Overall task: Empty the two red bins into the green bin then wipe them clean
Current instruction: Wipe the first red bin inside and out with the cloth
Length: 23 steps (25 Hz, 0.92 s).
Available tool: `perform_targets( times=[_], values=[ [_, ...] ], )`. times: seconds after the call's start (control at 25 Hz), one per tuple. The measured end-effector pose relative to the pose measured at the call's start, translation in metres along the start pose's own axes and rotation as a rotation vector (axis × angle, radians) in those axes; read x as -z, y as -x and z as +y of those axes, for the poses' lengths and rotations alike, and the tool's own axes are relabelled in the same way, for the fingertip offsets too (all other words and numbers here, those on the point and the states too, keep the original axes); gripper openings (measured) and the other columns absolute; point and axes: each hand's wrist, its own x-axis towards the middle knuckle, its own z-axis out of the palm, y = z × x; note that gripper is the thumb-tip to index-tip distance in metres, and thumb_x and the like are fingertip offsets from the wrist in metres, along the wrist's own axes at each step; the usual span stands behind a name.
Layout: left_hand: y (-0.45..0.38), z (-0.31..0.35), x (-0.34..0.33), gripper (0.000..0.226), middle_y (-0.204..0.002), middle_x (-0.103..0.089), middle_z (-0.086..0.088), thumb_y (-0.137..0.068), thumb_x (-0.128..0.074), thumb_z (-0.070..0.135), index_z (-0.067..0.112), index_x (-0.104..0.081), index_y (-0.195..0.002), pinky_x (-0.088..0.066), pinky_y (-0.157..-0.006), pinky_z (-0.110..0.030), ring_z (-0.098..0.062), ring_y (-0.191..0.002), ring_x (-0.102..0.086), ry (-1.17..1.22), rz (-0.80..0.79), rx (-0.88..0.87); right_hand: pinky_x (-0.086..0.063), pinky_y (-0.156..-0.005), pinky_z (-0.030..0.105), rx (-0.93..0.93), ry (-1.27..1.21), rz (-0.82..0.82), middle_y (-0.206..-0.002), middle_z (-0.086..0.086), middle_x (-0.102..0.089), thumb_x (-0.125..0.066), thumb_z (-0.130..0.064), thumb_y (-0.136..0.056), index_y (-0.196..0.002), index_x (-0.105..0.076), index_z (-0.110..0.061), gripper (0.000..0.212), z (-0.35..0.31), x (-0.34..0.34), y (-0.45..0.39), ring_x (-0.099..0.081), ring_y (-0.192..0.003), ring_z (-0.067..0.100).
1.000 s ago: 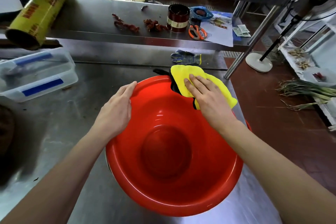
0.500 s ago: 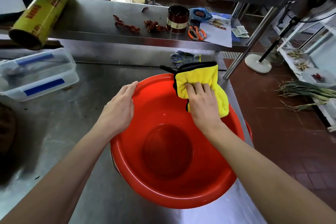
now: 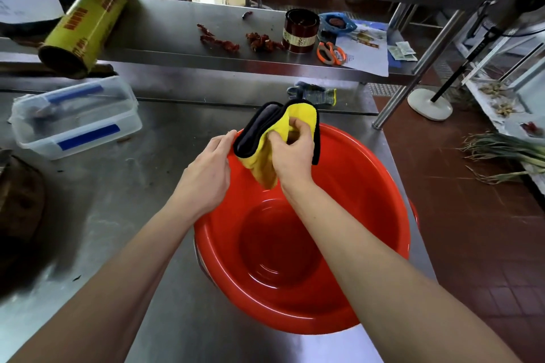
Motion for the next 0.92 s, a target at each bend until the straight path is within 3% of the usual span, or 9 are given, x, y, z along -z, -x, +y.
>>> perform_targets(
  times=[0.2, 0.4, 0.48, 0.56, 0.64, 0.76, 0.84, 0.92],
  values=[
    [0.002, 0.002, -0.001, 0.057, -0.158, -0.034, 0.008, -0.104, -0.035, 0.011, 0.028, -0.026, -0.157, -0.049, -0.095, -0.049, -0.033, -0.123, -0.056, -0.013, 0.007, 0.013, -0.046, -0.101, 0.038, -0.359, -0.115, 0.179, -0.123, 0.007, -0.055, -0.085, -0.035, -0.075, -0.119, -0.049, -0.019, 0.059, 0.006, -0.011, 0.003, -0.058, -0.108, 0.024],
    [-0.002, 0.003, -0.001, 0.054, -0.157, -0.036, 0.009, -0.106, -0.035, 0.014, 0.029, -0.028, -0.157, -0.043, -0.100, -0.047, -0.032, -0.128, -0.052, 0.025, -0.009, 0.038, -0.044, -0.103, 0.035, -0.458, -0.225, 0.153, -0.129, 0.003, -0.057, -0.079, -0.042, -0.078, -0.133, -0.043, -0.017, 0.070, 0.003, -0.028, 0.004, -0.058, -0.116, 0.024],
    [-0.001, 0.004, -0.001, 0.048, -0.155, -0.040, 0.009, -0.109, -0.034, 0.023, 0.029, -0.033, -0.156, -0.040, -0.105, -0.044, -0.026, -0.134, -0.048, 0.112, 0.004, 0.074, -0.050, -0.102, 0.048, -0.539, -0.274, 0.064, -0.123, 0.004, -0.064, -0.072, -0.050, -0.070, -0.131, -0.047, -0.020, 0.072, 0.003, -0.038, 0.010, -0.064, -0.112, 0.028],
    [0.002, 0.008, -0.003, 0.046, -0.153, -0.043, 0.012, -0.110, -0.029, 0.036, 0.030, -0.037, -0.154, -0.037, -0.107, -0.040, -0.019, -0.137, -0.045, 0.209, 0.023, 0.123, -0.055, -0.095, 0.055, -0.569, -0.324, -0.069, -0.114, 0.007, -0.072, -0.067, -0.044, -0.076, -0.124, -0.059, -0.019, 0.055, 0.009, -0.043, 0.013, -0.070, -0.103, 0.030],
    [0.005, 0.011, -0.005, 0.048, -0.150, -0.044, 0.014, -0.109, -0.022, 0.045, 0.032, -0.041, -0.151, -0.037, -0.107, -0.041, -0.017, -0.135, -0.046, 0.253, 0.041, 0.149, -0.060, -0.084, 0.048, -0.575, -0.312, -0.187, -0.113, 0.010, -0.074, -0.065, -0.032, -0.091, -0.125, -0.063, -0.016, 0.038, 0.007, -0.036, 0.018, -0.072, -0.098, 0.028],
    [0.008, 0.013, -0.004, 0.055, -0.150, -0.044, 0.015, -0.106, -0.016, 0.054, 0.033, -0.045, -0.149, -0.036, -0.110, -0.046, -0.018, -0.136, -0.046, 0.268, 0.037, 0.164, -0.054, -0.068, 0.033, -0.566, -0.200, -0.391, -0.101, 0.010, -0.072, -0.055, -0.025, -0.100, -0.123, -0.062, -0.013, 0.027, -0.001, -0.021, 0.042, -0.068, -0.084, 0.024],
    [0.010, 0.018, -0.002, 0.065, -0.157, -0.037, 0.017, -0.102, -0.011, 0.060, 0.032, -0.038, -0.154, -0.031, -0.115, -0.048, -0.016, -0.141, -0.041, 0.272, 0.010, 0.168, -0.054, -0.068, 0.035, -0.578, -0.163, -0.528, -0.091, 0.009, -0.068, -0.046, -0.017, -0.103, -0.117, -0.061, -0.015, 0.020, -0.006, -0.008, 0.059, -0.065, -0.076, 0.023],
    [0.011, 0.024, 0.001, 0.074, -0.159, -0.032, 0.016, -0.096, -0.007, 0.066, 0.031, -0.029, -0.158, -0.028, -0.117, -0.048, -0.017, -0.142, -0.040, 0.271, -0.011, 0.179, -0.057, -0.081, 0.045, -0.617, -0.116, -0.633, -0.101, 0.016, -0.070, -0.043, -0.016, -0.105, -0.121, -0.061, -0.012, 0.025, -0.011, 0.006, 0.070, -0.069, -0.091, 0.031]
  ],
)
